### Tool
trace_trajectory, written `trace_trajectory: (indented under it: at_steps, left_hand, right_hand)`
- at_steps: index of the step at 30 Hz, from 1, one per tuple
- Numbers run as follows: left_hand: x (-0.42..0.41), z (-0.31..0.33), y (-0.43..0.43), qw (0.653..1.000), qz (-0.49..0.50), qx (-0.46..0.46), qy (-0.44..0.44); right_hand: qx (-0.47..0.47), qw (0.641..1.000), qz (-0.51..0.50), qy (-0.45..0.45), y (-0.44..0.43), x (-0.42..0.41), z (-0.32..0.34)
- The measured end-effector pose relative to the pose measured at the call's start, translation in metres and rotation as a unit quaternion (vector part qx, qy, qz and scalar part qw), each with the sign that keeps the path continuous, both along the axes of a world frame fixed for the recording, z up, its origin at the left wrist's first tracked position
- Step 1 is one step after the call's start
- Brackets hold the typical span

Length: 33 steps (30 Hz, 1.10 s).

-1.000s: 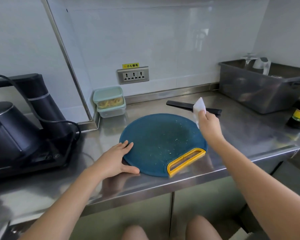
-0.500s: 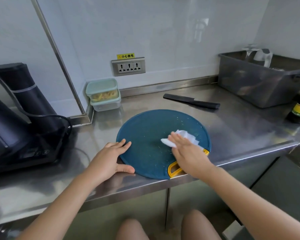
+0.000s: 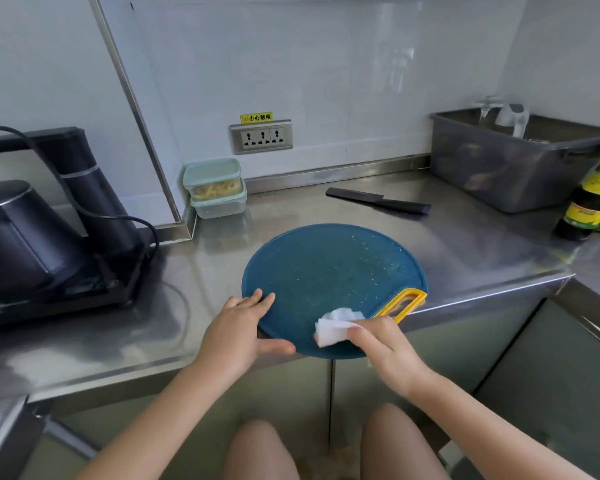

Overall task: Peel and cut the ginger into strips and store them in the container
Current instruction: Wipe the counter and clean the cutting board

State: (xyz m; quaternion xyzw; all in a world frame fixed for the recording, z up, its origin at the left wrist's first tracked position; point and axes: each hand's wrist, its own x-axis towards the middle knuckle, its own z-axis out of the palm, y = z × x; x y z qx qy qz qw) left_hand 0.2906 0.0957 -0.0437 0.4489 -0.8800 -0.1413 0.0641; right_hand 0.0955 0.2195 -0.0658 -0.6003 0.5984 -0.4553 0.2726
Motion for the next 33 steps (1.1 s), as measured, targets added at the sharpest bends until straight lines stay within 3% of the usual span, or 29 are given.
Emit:
trace_trajectory:
  at_steps: [4,10,13,17,18,21,24,26,28,31,32,33]
  left_hand:
    - [-0.005,0.001,0.015,0.999,0.012,-0.031,-0.022]
    - [-0.014,0.007,0.023,0.998,0.003,-0.042,-0.050]
    - [-0.016,0.010,0.019,1.000,-0.004,-0.018,-0.025]
    - [-0.016,0.014,-0.003,0.998,0.008,-0.001,0.061]
    - [-0.017,0.016,-0.009,0.998,-0.001,0.022,0.058]
    - [-0.018,0.017,-0.021,0.994,-0.057,0.097,-0.004]
    - [-0.013,0.013,-0.033,0.990,-0.080,0.114,-0.034]
    - [-0.010,0.008,-0.034,0.990,-0.089,0.106,-0.032]
    - [-0.008,0.000,-0.033,0.992,-0.085,0.092,-0.023]
    - [-0.008,-0.003,-0.034,0.994,-0.072,0.079,-0.001]
    - [-0.009,-0.002,-0.035,0.994,-0.072,0.080,-0.003]
    - [-0.009,-0.001,-0.036,0.994,-0.074,0.082,-0.008]
  right_hand:
    - [0.017,0.984,0.087,-0.157,0.013,-0.002,0.012]
    - [0.101,0.971,-0.011,-0.218,0.003,-0.015,0.024]
    - [0.106,0.928,-0.096,-0.344,-0.004,-0.027,0.031]
    - [0.031,0.853,-0.135,-0.504,-0.020,-0.059,0.058]
    - [0.004,0.856,-0.171,-0.487,-0.028,-0.073,0.067]
    - [0.007,0.924,-0.307,-0.229,-0.053,-0.115,0.076]
    - [0.097,0.948,-0.297,-0.055,-0.074,-0.142,0.049]
    - [0.167,0.952,-0.229,0.117,-0.076,-0.138,0.027]
    - [0.167,0.955,-0.153,0.192,-0.068,-0.117,0.014]
    - [0.011,0.966,-0.013,0.258,-0.033,-0.050,0.013]
    - [-0.047,0.952,0.068,0.296,-0.023,-0.031,0.011]
    - [-0.053,0.958,0.132,0.248,-0.014,-0.018,0.010]
